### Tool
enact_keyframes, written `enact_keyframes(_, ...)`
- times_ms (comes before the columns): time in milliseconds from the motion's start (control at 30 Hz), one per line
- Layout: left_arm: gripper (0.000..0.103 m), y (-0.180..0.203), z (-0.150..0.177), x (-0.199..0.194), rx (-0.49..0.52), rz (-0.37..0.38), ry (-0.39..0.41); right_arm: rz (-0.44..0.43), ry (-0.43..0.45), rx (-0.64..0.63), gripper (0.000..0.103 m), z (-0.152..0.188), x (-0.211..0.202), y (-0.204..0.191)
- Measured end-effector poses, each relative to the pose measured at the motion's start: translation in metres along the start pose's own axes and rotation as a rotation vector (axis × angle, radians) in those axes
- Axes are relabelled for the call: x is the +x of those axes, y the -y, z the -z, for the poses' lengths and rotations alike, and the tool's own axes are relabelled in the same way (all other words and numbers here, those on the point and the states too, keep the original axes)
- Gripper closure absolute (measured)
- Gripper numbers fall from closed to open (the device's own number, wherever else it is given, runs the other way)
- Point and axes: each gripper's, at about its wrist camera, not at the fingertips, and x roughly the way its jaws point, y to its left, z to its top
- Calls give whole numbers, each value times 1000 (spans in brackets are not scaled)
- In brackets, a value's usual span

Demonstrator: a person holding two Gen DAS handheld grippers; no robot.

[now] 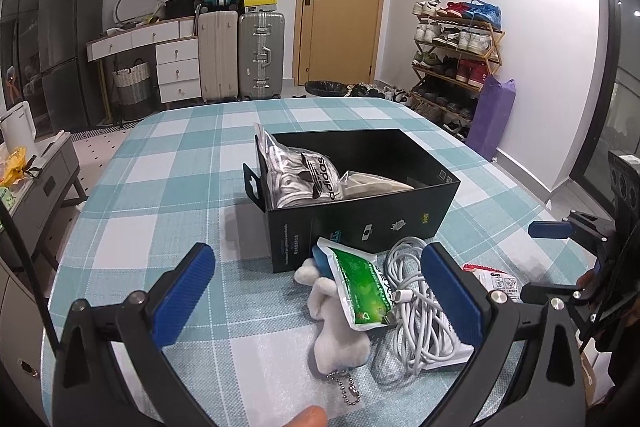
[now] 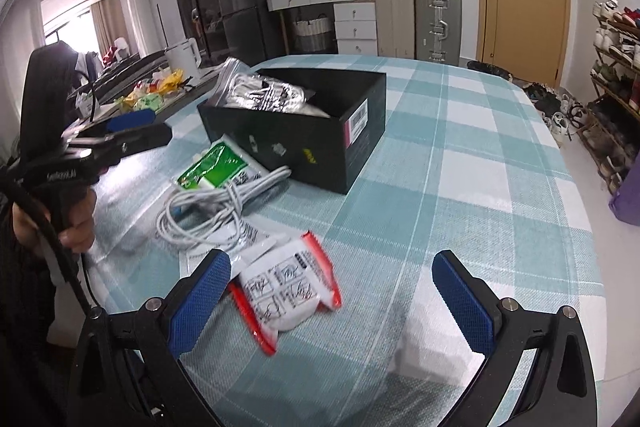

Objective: Organize soft objects
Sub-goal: 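Move the right gripper to the red-edged white packet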

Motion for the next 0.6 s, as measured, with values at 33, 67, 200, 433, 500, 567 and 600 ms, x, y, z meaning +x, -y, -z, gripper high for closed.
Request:
enact_keyframes(33,0,0,0,0,1,0,1,2,0,-2,1,1,0,0)
enact_keyframes(67,0,0,0,0,2,1,1,4,-3,-2,1,2,0,0)
enact_keyframes(200,0,-1,2,1,-4,2,-10,-3,-25,-7,1,7,3,-1)
enact_keyframes(433,0,-1,5,5,-2,0,-23,-17,-79,-57,1,17,16,-11)
enact_keyframes(500,0,-1,5,6,2,-7,-25,-19,-91,-68,1,17,21,-13)
enact_keyframes(567,0,-2,5,6,1,-6,-23,-13,-105,-77,1,17,27,-16)
enact_keyframes(600,0,-3,5,6,-1,-4,-23,-7,-106,-82,1,17,28,-18)
